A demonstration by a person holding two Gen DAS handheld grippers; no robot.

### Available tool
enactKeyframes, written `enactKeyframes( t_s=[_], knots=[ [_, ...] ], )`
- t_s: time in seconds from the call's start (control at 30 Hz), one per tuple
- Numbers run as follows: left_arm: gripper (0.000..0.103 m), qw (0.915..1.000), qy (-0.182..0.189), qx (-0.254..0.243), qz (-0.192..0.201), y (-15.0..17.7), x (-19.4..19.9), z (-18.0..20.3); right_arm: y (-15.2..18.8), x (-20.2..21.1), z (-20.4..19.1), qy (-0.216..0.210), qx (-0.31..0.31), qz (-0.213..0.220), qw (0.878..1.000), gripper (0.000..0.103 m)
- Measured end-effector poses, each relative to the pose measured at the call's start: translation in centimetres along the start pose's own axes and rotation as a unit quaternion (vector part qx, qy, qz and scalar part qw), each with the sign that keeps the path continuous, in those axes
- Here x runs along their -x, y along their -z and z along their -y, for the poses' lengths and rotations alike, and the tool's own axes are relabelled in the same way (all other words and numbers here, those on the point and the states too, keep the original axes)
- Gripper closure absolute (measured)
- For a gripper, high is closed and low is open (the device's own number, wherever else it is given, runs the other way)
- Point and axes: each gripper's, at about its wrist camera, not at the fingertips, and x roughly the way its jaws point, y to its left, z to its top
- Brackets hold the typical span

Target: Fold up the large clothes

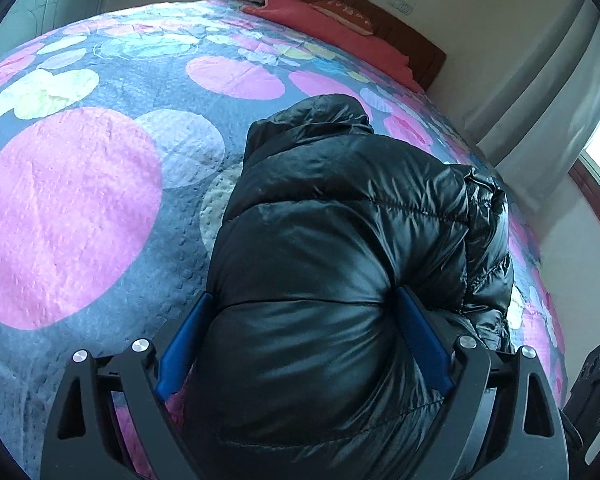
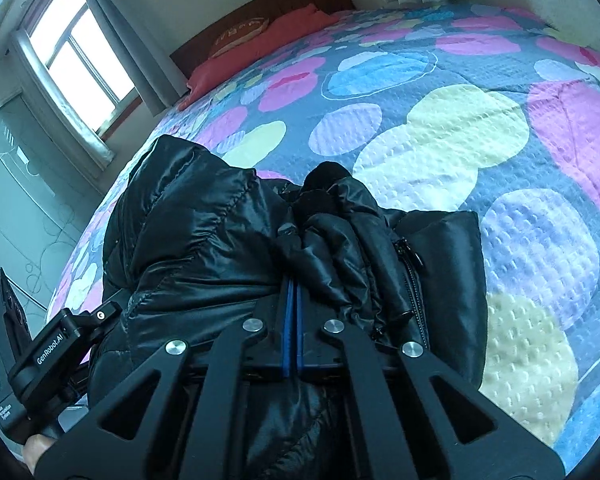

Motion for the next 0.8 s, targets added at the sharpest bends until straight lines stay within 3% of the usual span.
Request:
enactKeyframes(
  t_s=[0.17, 0.37, 0.5, 0.57, 0.67, 0.77, 0.8],
  knots=[
    [0.013, 1.0, 0.003, 0.005, -0.008, -0.5, 0.2, 0.3, -0.2, 0.4, -0.2, 0.004, -0.002, 0.007, 1.0, 0.103],
    [0.014, 0.9965, 0.044, 0.057, -0.042, -1.6, 1.6, -1.1, -0.9, 1.8, -1.2, 0.018, 0.004, 0.006, 1.0, 0.103],
    [0.014, 0.9952, 0.047, 0.077, -0.04, -1.6, 3.4, -1.7, -1.1, 3.2, -1.7, 0.02, 0.001, 0.016, 1.0, 0.098],
    [0.014, 0.9955, 0.043, 0.079, -0.03, -1.6, 4.4, -1.9, -1.2, 4.3, -2.0, 0.021, 0.001, 0.027, 0.999, 0.091],
    [0.014, 0.9954, 0.033, 0.09, -0.007, -1.4, 6.1, -2.7, -1.3, 5.7, -2.3, 0.016, 0.001, 0.039, 0.999, 0.062],
    [0.014, 0.9923, 0.024, 0.121, 0.008, -1.0, 6.9, -4.1, -1.2, 6.6, -2.5, 0.031, 0.006, 0.054, 0.998, 0.044],
    [0.014, 0.9913, 0.025, 0.129, 0.004, -0.8, 6.9, -4.6, -1.1, 6.8, -2.5, 0.037, 0.006, 0.057, 0.998, 0.043]
  ],
)
